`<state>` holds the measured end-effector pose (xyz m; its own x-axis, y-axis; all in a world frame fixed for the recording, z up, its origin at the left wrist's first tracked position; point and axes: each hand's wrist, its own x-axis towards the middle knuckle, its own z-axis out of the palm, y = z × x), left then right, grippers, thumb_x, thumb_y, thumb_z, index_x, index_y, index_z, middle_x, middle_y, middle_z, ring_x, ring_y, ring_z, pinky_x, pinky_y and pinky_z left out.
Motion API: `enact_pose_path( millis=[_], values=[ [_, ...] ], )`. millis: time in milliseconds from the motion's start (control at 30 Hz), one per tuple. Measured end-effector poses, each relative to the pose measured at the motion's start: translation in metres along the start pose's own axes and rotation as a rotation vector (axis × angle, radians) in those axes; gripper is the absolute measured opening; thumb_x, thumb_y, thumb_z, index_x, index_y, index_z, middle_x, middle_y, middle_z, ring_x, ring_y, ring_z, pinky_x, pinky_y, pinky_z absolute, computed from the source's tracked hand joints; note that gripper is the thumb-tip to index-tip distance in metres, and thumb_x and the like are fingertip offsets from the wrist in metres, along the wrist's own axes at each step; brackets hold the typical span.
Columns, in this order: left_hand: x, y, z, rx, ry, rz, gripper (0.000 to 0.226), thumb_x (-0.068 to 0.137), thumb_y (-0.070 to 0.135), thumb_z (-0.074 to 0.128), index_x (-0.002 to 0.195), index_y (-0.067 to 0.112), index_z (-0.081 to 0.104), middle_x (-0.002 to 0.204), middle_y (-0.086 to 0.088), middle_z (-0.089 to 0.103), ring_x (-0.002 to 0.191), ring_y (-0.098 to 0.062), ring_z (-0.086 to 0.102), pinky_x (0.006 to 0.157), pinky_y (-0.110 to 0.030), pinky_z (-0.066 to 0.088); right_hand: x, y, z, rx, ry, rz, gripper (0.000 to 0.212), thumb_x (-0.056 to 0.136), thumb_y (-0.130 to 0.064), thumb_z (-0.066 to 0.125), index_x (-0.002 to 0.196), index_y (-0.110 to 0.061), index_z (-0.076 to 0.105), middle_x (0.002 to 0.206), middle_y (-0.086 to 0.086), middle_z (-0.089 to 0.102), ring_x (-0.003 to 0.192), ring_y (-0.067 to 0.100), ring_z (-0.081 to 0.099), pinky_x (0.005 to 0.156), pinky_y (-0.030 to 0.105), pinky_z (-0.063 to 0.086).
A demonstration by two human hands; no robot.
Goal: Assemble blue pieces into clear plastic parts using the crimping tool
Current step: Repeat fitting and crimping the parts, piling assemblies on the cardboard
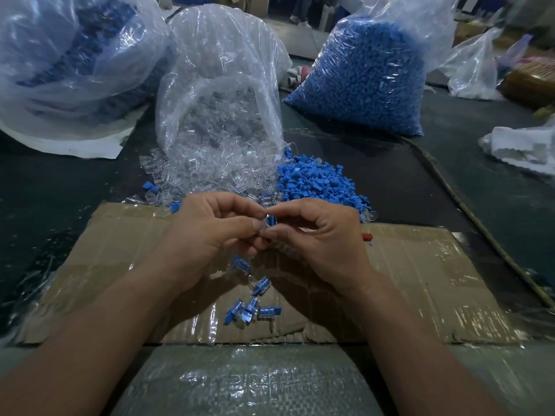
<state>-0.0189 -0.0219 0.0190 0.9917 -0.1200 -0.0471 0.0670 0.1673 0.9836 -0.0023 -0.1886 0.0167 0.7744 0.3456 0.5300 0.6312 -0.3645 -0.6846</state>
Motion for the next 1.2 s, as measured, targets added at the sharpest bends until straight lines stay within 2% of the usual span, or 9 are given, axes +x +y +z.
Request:
enact_pose_path(
  millis=[167,333,600,667,767,900,1000,1133,1200],
  values=[
    [0.001,-0.001,0.000,-0.004,-0.018,-0.012,0.009,0.056,0.005,0.066,0.063,0.009,0.070,0.059,-0.016,0.067,0.049,-0.019,0.064,0.046,-0.021,0.053,0.000,0.001,-0.002,-0.054,-0.019,-0.041,0.024,0.069,-0.007,0.076,0.093,-0.004,0.071,0.086,-0.007,0.065,0.082,0.004,0.062,0.075,0.011,0.049],
    [-0.001,0.000,0.002,-0.010,-0.011,-0.015,0.011,0.056,0.005,0.066,0.067,0.006,0.067,0.059,-0.016,0.066,0.048,-0.019,0.064,0.045,-0.022,0.052,0.000,-0.002,-0.003,-0.111,-0.023,-0.095,0.022,0.069,-0.007,0.075,0.091,-0.002,0.071,0.083,0.006,0.071,0.081,0.008,0.063,0.074,0.014,0.051],
    [-0.002,0.001,0.004,0.110,-0.008,-0.020,0.020,0.056,0.009,0.065,0.074,0.001,0.062,0.059,-0.011,0.067,0.049,-0.016,0.063,0.047,-0.019,0.052,0.001,-0.005,-0.004,-0.162,-0.090,-0.109,0.022,0.070,-0.012,0.076,0.090,-0.005,0.072,0.083,0.004,0.071,0.075,0.007,0.064,0.072,0.018,0.052],
    [-0.002,0.000,0.003,0.121,-0.004,-0.017,0.019,0.058,0.010,0.064,0.075,0.002,0.062,0.059,-0.009,0.067,0.051,-0.014,0.064,0.048,-0.018,0.051,0.001,-0.006,-0.006,-0.161,-0.116,-0.041,0.030,0.069,-0.020,0.076,0.095,-0.007,0.071,0.086,-0.001,0.069,0.078,0.005,0.062,0.074,0.018,0.051],
    [0.000,-0.001,0.002,0.089,0.027,0.002,0.015,0.060,0.009,0.063,0.074,0.004,0.062,0.058,-0.008,0.067,0.052,-0.013,0.064,0.051,-0.019,0.053,0.003,-0.002,-0.017,-0.195,-0.109,0.183,0.040,0.069,-0.028,0.077,0.106,-0.018,0.066,0.088,-0.016,0.061,0.082,0.000,0.059,0.077,0.013,0.048],
    [0.002,-0.002,0.000,0.066,0.096,0.039,0.011,0.062,0.007,0.063,0.073,0.005,0.062,0.058,-0.008,0.067,0.051,-0.011,0.064,0.051,-0.017,0.053,0.005,0.010,-0.039,-0.304,-0.098,0.412,0.034,0.066,-0.034,0.078,0.096,-0.029,0.063,0.080,-0.024,0.056,0.076,-0.013,0.052,0.066,0.002,0.039],
    [0.003,-0.002,-0.001,0.052,0.111,0.042,0.012,0.062,0.008,0.062,0.073,0.005,0.062,0.059,-0.008,0.067,0.051,-0.011,0.064,0.050,-0.018,0.053,0.005,0.013,-0.050,-0.395,-0.264,0.513,0.047,0.059,-0.045,0.078,0.100,-0.034,0.058,0.084,-0.027,0.048,0.079,-0.009,0.049,0.063,0.006,0.034],
    [0.005,-0.004,-0.003,0.054,0.123,0.058,0.006,0.067,0.004,0.062,0.071,0.007,0.062,0.060,-0.007,0.068,0.052,-0.010,0.064,0.052,-0.019,0.054,0.002,0.013,-0.050,-0.605,-0.632,0.563,0.081,0.051,-0.059,0.077,0.121,-0.034,0.045,0.100,-0.019,0.041,0.096,0.004,0.041,0.079,0.025,0.038],
    [0.005,-0.004,-0.003,0.047,0.134,0.064,0.006,0.064,0.006,0.062,0.070,0.008,0.063,0.060,-0.007,0.068,0.052,-0.011,0.064,0.053,-0.019,0.055,0.002,0.013,-0.046,-0.689,-0.674,0.529,0.089,0.050,-0.062,0.077,0.126,-0.032,0.041,0.107,-0.014,0.037,0.102,0.007,0.035,0.084,0.028,0.035]
  ],
)
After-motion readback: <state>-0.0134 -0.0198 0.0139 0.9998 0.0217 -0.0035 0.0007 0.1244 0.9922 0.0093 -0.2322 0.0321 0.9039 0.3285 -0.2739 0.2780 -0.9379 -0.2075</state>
